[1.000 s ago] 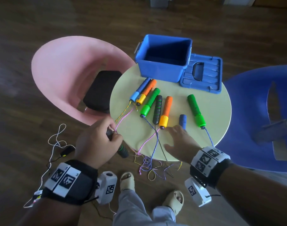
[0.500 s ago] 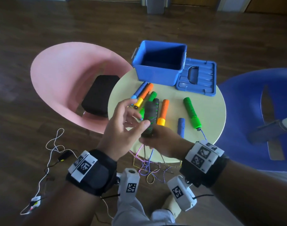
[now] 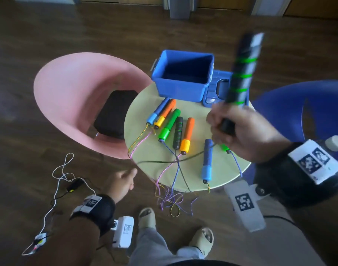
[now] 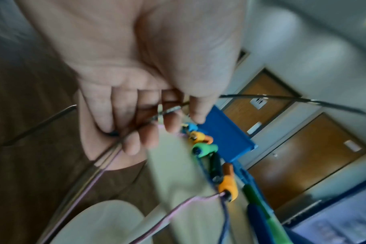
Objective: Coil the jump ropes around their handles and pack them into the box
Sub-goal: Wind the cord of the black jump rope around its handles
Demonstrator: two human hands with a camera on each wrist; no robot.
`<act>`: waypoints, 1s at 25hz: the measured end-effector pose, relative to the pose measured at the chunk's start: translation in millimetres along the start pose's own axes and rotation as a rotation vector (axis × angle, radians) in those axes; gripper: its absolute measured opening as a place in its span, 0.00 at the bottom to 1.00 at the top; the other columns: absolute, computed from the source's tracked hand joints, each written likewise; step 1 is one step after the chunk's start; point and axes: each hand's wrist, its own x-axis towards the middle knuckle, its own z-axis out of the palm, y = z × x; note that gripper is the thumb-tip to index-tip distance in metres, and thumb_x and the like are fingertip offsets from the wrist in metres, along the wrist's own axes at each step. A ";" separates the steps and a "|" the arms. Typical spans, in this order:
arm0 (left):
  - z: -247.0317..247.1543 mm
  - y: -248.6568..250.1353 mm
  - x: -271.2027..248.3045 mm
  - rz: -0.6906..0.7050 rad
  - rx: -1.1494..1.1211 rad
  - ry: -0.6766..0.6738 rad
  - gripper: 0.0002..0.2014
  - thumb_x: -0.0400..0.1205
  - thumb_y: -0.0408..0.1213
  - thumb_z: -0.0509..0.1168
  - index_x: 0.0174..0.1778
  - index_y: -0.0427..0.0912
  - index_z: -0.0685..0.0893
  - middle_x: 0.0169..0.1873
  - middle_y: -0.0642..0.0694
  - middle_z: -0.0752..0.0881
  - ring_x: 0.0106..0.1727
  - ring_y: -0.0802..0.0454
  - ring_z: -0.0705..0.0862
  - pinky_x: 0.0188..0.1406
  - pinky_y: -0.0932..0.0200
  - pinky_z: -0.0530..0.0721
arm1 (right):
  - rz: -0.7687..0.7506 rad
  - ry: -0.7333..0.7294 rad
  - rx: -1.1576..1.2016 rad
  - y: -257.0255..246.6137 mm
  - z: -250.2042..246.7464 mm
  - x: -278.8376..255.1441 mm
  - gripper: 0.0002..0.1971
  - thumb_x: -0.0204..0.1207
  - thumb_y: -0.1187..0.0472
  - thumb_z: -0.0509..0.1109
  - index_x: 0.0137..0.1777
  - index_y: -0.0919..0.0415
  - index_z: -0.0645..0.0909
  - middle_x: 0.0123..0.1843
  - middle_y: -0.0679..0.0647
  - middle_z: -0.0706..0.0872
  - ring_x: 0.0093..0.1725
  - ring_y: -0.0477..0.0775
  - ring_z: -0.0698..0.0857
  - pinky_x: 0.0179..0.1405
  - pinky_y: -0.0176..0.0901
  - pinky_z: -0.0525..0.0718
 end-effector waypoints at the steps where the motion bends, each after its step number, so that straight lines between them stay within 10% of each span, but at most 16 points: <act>1: -8.1 12.6 -2.3 0.051 0.043 0.025 0.23 0.82 0.56 0.63 0.28 0.42 0.81 0.23 0.47 0.85 0.32 0.46 0.86 0.37 0.56 0.79 | 0.042 -0.035 -0.233 8.2 3.6 1.3 0.10 0.62 0.54 0.77 0.33 0.59 0.81 0.31 0.67 0.70 0.24 0.54 0.64 0.28 0.46 0.60; 4: -24.6 63.3 -19.9 0.283 0.343 0.069 0.18 0.82 0.55 0.62 0.36 0.45 0.81 0.29 0.49 0.85 0.37 0.47 0.83 0.41 0.52 0.81 | 0.142 -0.176 -0.786 41.8 30.7 5.8 0.13 0.72 0.50 0.79 0.55 0.42 0.84 0.40 0.47 0.86 0.35 0.39 0.80 0.36 0.33 0.76; 7: -34.6 103.3 -39.8 0.404 0.647 0.125 0.14 0.82 0.51 0.63 0.43 0.45 0.85 0.41 0.44 0.86 0.47 0.41 0.84 0.41 0.54 0.76 | 0.182 -0.509 -0.805 70.3 66.2 6.9 0.20 0.79 0.53 0.73 0.70 0.37 0.77 0.49 0.36 0.87 0.43 0.28 0.83 0.43 0.24 0.78; 10: -47.9 107.3 -53.0 0.386 0.345 0.075 0.15 0.73 0.53 0.70 0.36 0.44 0.82 0.31 0.47 0.80 0.37 0.45 0.81 0.35 0.53 0.73 | 0.276 -0.501 -0.662 73.3 75.3 13.5 0.07 0.73 0.58 0.74 0.41 0.61 0.83 0.27 0.49 0.81 0.22 0.49 0.75 0.26 0.40 0.71; 14: -43.5 47.9 -43.6 0.419 0.222 0.012 0.27 0.73 0.62 0.60 0.32 0.37 0.79 0.23 0.43 0.78 0.28 0.50 0.75 0.35 0.49 0.77 | 0.295 -0.451 -0.575 40.7 58.7 14.8 0.15 0.64 0.55 0.73 0.29 0.66 0.75 0.22 0.54 0.72 0.26 0.56 0.66 0.26 0.43 0.66; 18: -26.8 -31.4 -34.8 0.048 0.164 0.003 0.23 0.80 0.52 0.68 0.32 0.34 0.80 0.24 0.44 0.81 0.28 0.52 0.78 0.37 0.54 0.78 | 0.101 -0.396 -0.308 3.4 55.6 8.0 0.12 0.69 0.60 0.68 0.27 0.62 0.71 0.24 0.56 0.70 0.26 0.54 0.65 0.25 0.40 0.64; 21: -24.0 -70.7 -27.1 -0.234 -0.186 0.029 0.29 0.68 0.66 0.66 0.34 0.39 0.85 0.35 0.45 0.91 0.45 0.44 0.90 0.55 0.50 0.84 | -0.027 -0.281 -0.124 -9.4 51.5 6.8 0.09 0.71 0.62 0.67 0.29 0.60 0.78 0.30 0.59 0.76 0.33 0.57 0.71 0.36 0.48 0.67; 25: -29.1 -30.6 -31.3 -0.324 -0.532 0.069 0.30 0.88 0.61 0.50 0.30 0.39 0.71 0.39 0.34 0.89 0.49 0.37 0.88 0.56 0.45 0.82 | 0.054 -0.225 -0.013 6.6 52.6 6.6 0.04 0.69 0.61 0.70 0.38 0.59 0.86 0.42 0.58 0.89 0.45 0.60 0.88 0.46 0.49 0.78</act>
